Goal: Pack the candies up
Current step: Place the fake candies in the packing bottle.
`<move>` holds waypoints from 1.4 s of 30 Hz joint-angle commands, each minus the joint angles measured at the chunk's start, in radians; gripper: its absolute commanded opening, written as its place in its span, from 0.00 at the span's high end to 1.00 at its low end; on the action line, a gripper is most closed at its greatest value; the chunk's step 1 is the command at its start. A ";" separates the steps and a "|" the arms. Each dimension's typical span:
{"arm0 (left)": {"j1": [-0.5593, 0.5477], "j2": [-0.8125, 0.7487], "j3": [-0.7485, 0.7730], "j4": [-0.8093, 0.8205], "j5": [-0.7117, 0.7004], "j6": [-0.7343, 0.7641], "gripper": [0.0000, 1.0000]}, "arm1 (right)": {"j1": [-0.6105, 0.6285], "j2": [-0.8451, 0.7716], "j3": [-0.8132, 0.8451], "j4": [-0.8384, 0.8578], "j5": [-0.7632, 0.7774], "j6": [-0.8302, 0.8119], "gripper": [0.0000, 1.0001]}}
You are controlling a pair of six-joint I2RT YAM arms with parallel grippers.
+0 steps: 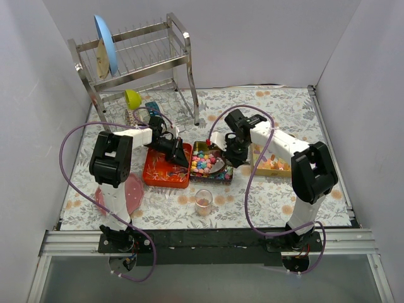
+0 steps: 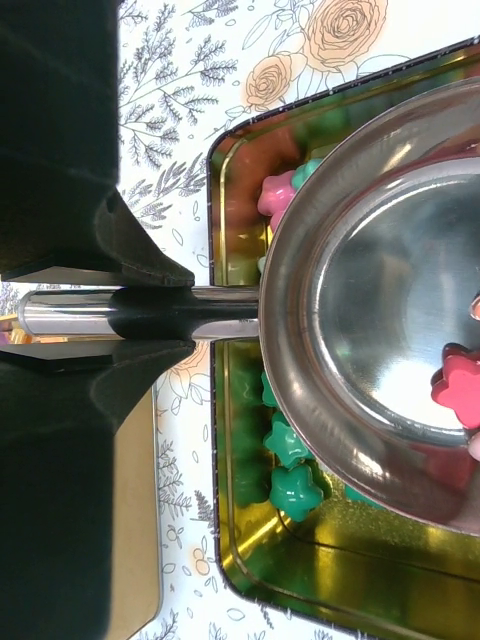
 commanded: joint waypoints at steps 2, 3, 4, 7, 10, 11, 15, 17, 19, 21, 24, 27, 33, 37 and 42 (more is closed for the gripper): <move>-0.004 -0.010 0.017 0.002 0.050 0.008 0.99 | 0.016 0.006 0.054 0.005 -0.108 0.009 0.79; -0.006 -0.011 0.015 0.002 0.055 0.008 0.99 | 0.019 0.006 0.054 0.006 -0.106 0.010 0.78; -0.003 -0.011 0.015 0.000 0.056 0.011 0.99 | 0.020 0.007 0.054 0.006 -0.108 0.017 0.72; -0.001 -0.007 0.017 -0.003 0.062 0.013 0.99 | 0.023 0.013 0.065 0.001 -0.123 0.021 0.66; 0.000 -0.005 0.020 -0.004 0.064 0.010 0.99 | 0.022 0.018 0.077 -0.016 -0.123 0.021 0.61; 0.002 -0.007 0.021 -0.003 0.067 0.010 0.99 | 0.022 0.012 0.076 -0.021 -0.114 0.020 0.60; 0.002 -0.007 0.027 -0.003 0.067 0.003 0.99 | 0.022 -0.013 0.068 -0.034 -0.112 0.018 0.58; 0.002 -0.008 0.029 -0.003 0.067 0.002 0.99 | 0.022 -0.020 0.068 -0.031 -0.123 0.026 0.58; 0.000 -0.010 0.029 0.000 0.065 -0.001 0.99 | 0.022 -0.016 0.070 -0.028 -0.124 0.033 0.58; 0.000 -0.010 0.027 0.000 0.065 -0.004 0.99 | 0.022 0.003 0.071 -0.018 -0.109 0.037 0.58; 0.002 -0.016 0.018 0.006 0.061 -0.006 0.99 | 0.022 0.029 0.074 -0.007 -0.092 0.034 0.58; 0.002 -0.024 0.004 0.009 0.058 -0.007 0.99 | 0.022 0.059 0.076 0.002 -0.081 0.032 0.58; 0.002 -0.045 -0.023 0.006 0.044 0.000 0.99 | 0.023 0.090 0.079 0.035 -0.101 0.058 0.66; 0.006 -0.056 -0.029 -0.001 0.035 0.008 0.99 | 0.023 0.087 0.099 0.045 -0.109 0.061 0.97; 0.013 -0.054 -0.020 -0.047 0.019 0.046 0.99 | 0.020 0.046 0.024 0.096 -0.163 0.047 0.99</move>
